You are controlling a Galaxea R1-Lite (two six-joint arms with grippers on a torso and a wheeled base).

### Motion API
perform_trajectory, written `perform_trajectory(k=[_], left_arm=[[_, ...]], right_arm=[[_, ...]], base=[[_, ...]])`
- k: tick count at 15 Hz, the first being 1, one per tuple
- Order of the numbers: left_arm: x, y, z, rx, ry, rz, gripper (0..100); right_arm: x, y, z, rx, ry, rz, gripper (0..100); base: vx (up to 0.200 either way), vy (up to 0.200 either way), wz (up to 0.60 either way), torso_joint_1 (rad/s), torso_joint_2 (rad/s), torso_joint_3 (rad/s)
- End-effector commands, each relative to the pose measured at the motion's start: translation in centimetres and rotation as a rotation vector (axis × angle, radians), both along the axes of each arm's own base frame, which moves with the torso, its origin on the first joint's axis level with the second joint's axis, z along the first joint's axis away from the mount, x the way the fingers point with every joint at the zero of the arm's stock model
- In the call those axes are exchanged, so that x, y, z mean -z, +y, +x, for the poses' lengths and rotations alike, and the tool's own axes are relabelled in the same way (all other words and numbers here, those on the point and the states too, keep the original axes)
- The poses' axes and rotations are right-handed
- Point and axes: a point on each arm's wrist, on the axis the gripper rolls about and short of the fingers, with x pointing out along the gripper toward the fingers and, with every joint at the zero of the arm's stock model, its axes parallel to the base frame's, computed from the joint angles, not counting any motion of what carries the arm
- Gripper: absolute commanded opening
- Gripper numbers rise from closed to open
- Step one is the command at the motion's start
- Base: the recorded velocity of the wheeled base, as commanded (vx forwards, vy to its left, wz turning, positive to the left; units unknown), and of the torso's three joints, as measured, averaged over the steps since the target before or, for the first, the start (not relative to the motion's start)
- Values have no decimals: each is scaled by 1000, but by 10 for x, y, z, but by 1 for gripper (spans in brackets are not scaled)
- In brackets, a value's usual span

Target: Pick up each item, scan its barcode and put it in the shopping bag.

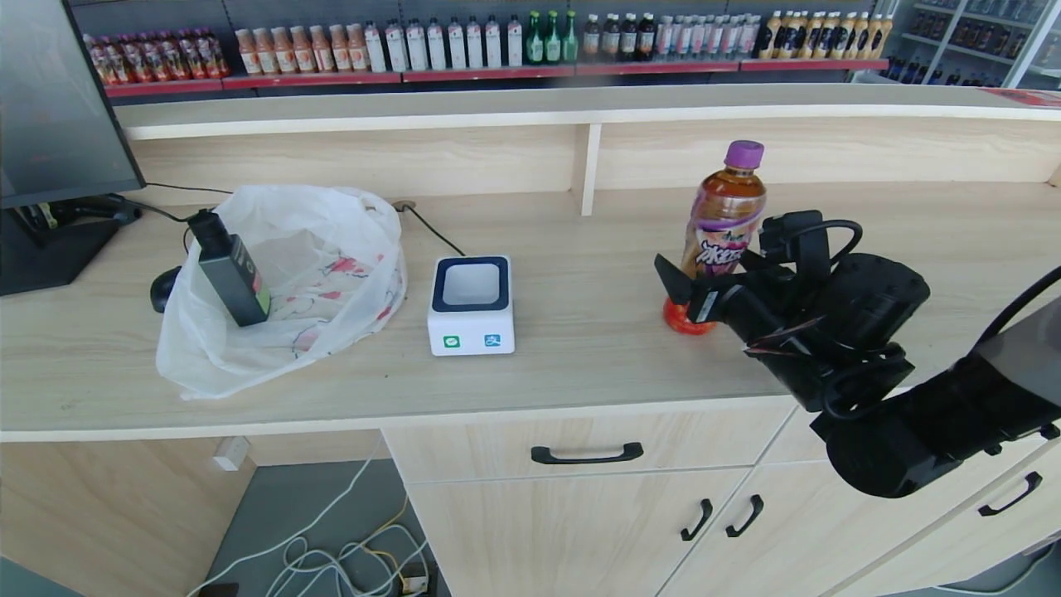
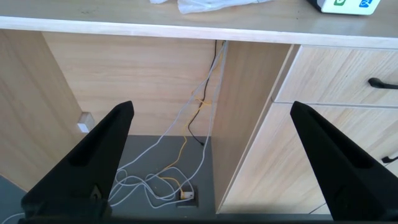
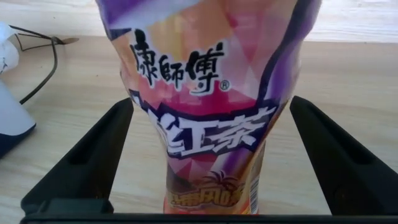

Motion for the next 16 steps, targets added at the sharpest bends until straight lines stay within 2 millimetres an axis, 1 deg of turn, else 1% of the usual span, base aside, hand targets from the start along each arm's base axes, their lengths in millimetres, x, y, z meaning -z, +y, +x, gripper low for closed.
perform_trajectory(k=[1,3,4,11,12,16], left_arm=[[0,0,0,-1,-1,0,100],[0,0,0,-1,-1,0,100],[0,0,0,-1,-1,0,100],[0,0,0,-1,-1,0,100],[0,0,0,-1,-1,0,100],[0,0,0,-1,-1,0,100]], right_arm=[[2,2,6,2,-2,0,100],[-2,2,11,7,-7,3,100],[-7,2,14,10,-22,7,100],[-8,2,15,11,-20,7,100],[-9,2,15,11,-20,7,0],[-18,1,11,8,-45,15,0]], base=[[0,0,0,0,0,0],[0,0,0,0,0,0],[0,0,0,0,0,0],[0,0,0,0,0,0],[0,0,0,0,0,0],[0,0,0,0,0,0]])
